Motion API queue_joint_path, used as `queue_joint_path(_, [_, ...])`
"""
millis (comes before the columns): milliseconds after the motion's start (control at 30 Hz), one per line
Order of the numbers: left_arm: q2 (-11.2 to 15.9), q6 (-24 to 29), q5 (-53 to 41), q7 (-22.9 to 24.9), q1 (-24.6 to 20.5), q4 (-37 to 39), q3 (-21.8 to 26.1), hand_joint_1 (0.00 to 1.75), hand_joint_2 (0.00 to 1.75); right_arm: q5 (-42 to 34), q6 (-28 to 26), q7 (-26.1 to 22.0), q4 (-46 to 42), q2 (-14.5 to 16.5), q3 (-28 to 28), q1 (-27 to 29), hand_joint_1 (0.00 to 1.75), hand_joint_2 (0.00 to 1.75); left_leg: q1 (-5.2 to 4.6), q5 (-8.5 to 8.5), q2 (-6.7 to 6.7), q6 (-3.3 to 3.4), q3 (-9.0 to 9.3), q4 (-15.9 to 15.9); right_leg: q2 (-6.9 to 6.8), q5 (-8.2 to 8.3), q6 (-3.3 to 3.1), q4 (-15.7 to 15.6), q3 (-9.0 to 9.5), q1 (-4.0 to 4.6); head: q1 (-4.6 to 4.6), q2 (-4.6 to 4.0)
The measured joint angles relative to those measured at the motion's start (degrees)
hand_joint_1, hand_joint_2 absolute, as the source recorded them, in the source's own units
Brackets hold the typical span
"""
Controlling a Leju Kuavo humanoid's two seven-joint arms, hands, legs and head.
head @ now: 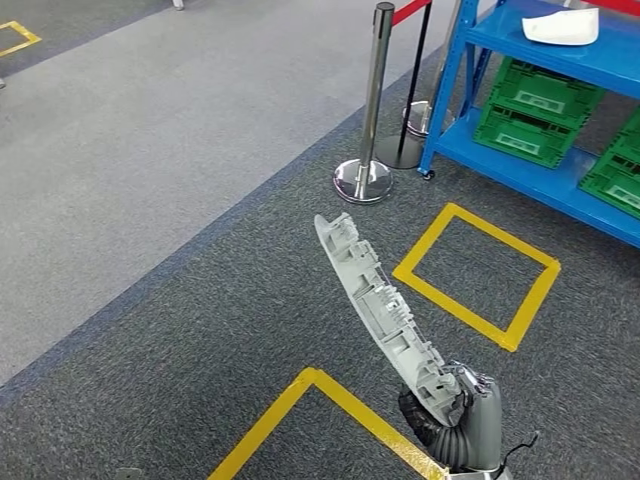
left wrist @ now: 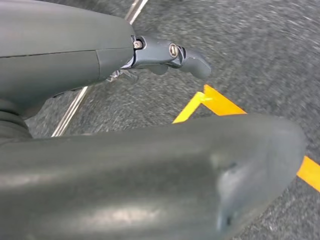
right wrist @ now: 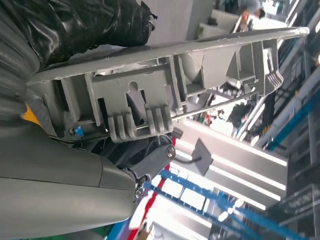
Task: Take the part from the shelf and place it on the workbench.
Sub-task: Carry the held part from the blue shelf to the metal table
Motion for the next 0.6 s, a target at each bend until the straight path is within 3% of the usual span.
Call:
queue_joint_path(33, [0.05,0.00,-0.02,-0.02,0.02,0.01,0.01,0.00,0.00,0.03,-0.01,-0.01,0.30,-0.01,0.00,-0.25,1.75,1.75,0.13,2.04,0.71,-0.12,2.05,-3.92,-0.62,-0.15,0.22,0.16,0.05,-0.04,-0.01,0.00])
queue_joint_path(100, [0.09,-0.05,-0.16,-0.04,-0.11,0.02,0.02,0.00,0.00,-0.08,-0.03,-0.01,0.61,-0.02,-0.08,-0.89,1.75,1.75,-0.05,4.35,2.78,0.19,5.59,-11.01,-1.64,-0.57,0.89,0.65,-0.01,0.21,-0.12,0.00])
queue_joint_path(167, [0.16,-0.45,-0.61,-0.29,-0.09,0.03,0.02,0.00,0.00,-0.51,0.33,-0.01,0.54,-0.10,-0.31,-1.52,1.75,1.75,-0.36,4.33,3.45,1.09,6.34,-13.04,-2.37,-0.81,1.52,0.95,-0.09,0.54,-0.10,0.00])
queue_joint_path(233, [0.36,-1.29,-1.25,-1.04,0.24,0.03,0.02,0.00,0.00,-0.93,1.45,-0.01,0.17,-0.25,-0.98,-1.99,1.75,1.75,-0.36,4.47,2.39,2.03,6.11,-13.06,-2.68,-1.07,2.15,1.05,-0.08,0.38,0.02,0.00])
queue_joint_path(300, [0.56,-2.08,-1.71,-1.88,0.42,0.03,0.02,0.00,0.00,-0.86,3.16,-0.01,-0.17,-0.43,-2.11,-2.51,1.75,1.75,-0.27,4.68,1.46,2.87,6.10,-13.21,-0.76,-2.87,2.69,3.38,-1.12,0.11,0.16,0.00])
queue_joint_path(367, [0.75,-2.49,-2.09,-2.41,0.32,0.03,0.01,0.00,0.00,-0.27,4.58,-0.01,-0.25,-0.65,-3.26,-3.15,1.75,1.75,-0.29,4.88,0.49,3.46,5.94,-13.24,1.86,-6.53,2.80,10.43,-4.44,0.07,0.40,0.00])
queue_joint_path(433, [0.95,-2.66,-2.45,-2.66,0.24,0.03,-0.02,0.00,0.00,1.04,5.08,0.00,-0.20,-0.87,-4.11,-3.67,1.75,1.75,-0.55,5.00,-0.80,3.74,5.78,-13.20,2.67,-8.89,2.63,17.75,-8.19,0.16,0.50,0.00])
queue_joint_path(467, [1.04,-2.71,-2.66,-2.71,0.28,0.03,-0.05,0.00,0.00,2.08,5.04,0.01,-0.13,-1.01,-4.43,-3.98,1.75,1.75,-0.71,5.03,-1.53,3.81,5.79,-13.19,2.81,-8.43,2.41,18.77,-8.91,0.22,0.51,0.00])
queue_joint_path(500, [1.10,-2.76,-2.97,-2.71,0.32,0.03,-0.09,0.00,0.00,3.43,4.85,0.04,-0.04,-1.14,-4.65,-4.36,1.75,1.75,-0.88,5.05,-2.29,3.84,5.85,-13.19,2.99,-6.81,2.09,17.30,-8.47,0.29,0.51,0.00])
queue_joint_path(533, [1.13,-2.80,-3.28,-2.72,0.34,0.03,-0.16,0.00,0.00,4.85,4.63,0.10,0.04,-1.30,-4.79,-4.84,1.75,1.75,-1.03,5.07,-3.02,3.85,5.95,-13.18,3.45,-4.45,1.66,13.76,-7.02,0.37,0.52,0.00])
queue_joint_path(600, [1.07,-2.82,-3.85,-2.72,0.27,0.05,-0.41,0.00,0.00,7.26,4.25,0.37,0.15,-1.74,-4.81,-6.04,1.75,1.75,-1.16,5.15,-4.28,3.72,5.88,-13.09,6.12,-0.93,0.61,5.82,-3.45,0.40,0.40,0.00])
